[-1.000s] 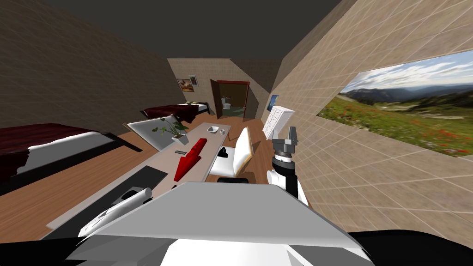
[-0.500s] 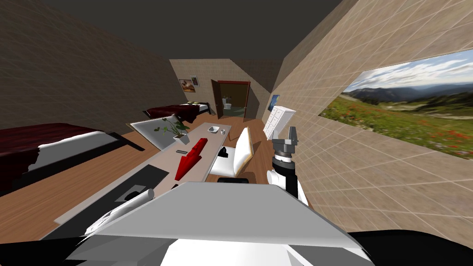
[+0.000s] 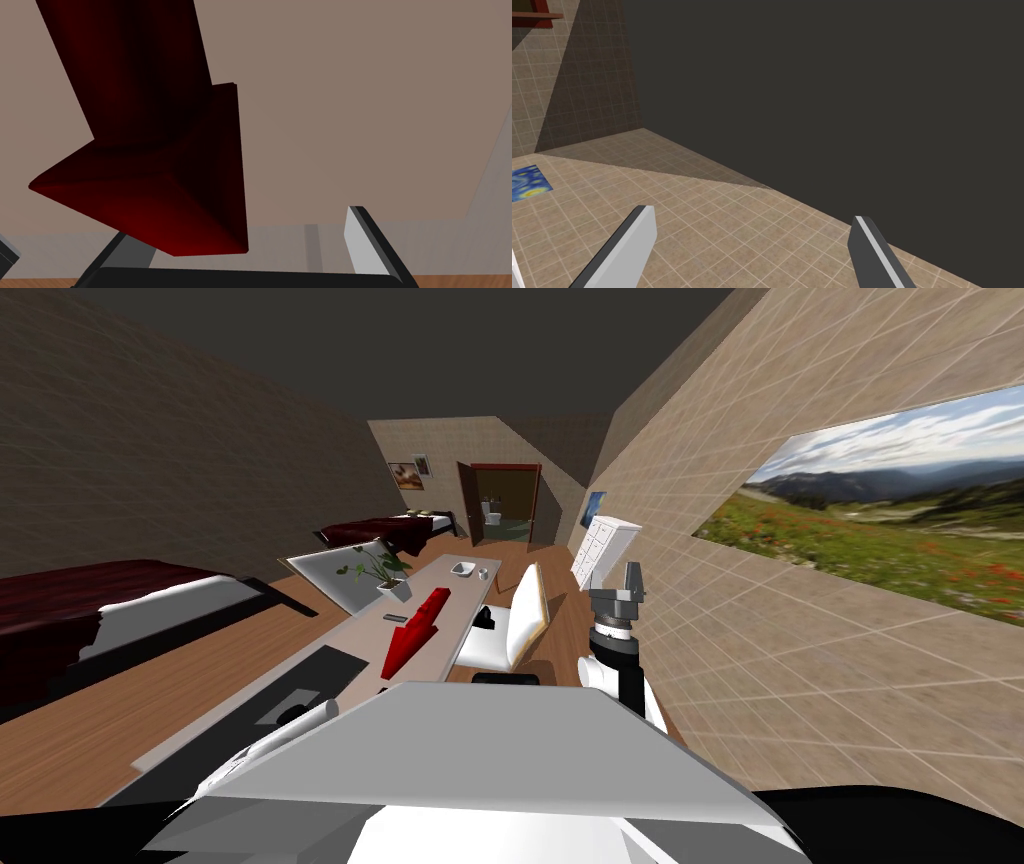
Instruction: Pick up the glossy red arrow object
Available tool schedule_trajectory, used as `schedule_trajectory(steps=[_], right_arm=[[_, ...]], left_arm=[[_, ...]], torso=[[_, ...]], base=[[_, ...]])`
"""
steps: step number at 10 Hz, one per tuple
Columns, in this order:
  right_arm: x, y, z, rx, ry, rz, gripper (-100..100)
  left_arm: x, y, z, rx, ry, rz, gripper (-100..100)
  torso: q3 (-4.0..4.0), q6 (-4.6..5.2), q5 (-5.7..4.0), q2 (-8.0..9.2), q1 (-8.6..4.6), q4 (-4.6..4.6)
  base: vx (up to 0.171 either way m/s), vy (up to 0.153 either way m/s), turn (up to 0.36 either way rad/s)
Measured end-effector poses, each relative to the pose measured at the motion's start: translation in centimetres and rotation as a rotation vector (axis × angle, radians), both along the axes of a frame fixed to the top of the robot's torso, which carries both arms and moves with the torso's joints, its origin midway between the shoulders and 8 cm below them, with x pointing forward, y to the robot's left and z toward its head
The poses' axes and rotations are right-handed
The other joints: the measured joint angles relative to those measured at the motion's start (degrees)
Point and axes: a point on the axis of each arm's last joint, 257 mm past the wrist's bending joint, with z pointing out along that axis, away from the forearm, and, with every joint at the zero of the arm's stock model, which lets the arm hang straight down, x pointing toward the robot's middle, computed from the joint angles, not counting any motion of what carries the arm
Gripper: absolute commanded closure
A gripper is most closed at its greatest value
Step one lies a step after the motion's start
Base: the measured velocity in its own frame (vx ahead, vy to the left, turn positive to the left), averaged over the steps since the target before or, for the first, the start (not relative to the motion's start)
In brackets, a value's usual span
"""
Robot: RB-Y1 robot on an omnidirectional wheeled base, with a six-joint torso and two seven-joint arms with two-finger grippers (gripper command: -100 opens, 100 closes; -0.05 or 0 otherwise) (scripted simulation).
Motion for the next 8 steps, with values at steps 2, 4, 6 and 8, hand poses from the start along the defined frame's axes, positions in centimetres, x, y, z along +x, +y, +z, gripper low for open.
schedule_trajectory(steps=[2,4,6,8], right_arm=[[0.0,0.0,0.0,0.0,0.0,0.0,0],[0.0,0.0,0.0,0.0,0.0,0.0,0],[0.0,0.0,0.0,0.0,0.0,0.0,0],[0.0,0.0,0.0,0.0,0.0,0.0,0]], left_arm=[[0.01,-0.21,-0.19,-0.002,0.0,-0.002,-100],[-0.1,-0.46,-0.39,-0.005,0.002,-0.003,-100],[-0.08,-0.52,-0.46,-0.003,0.0,-0.007,-100],[-0.13,-0.59,-0.49,-0.004,0.001,-0.006,-100]], torso=[[0.0,-0.02,0.04,0.01,-0.03,-0.01],[0.0,-0.02,0.06,0.01,0.03,-0.01],[0.0,-0.05,0.1,0.03,-0.02,-0.02],[0.0,-0.05,0.1,0.03,-0.02,-0.02]], base=[[-0.003,0.002,0.031],[0.0,0.002,-0.002],[0.0,0.0,0.0],[-0.001,0.002,0.007]])
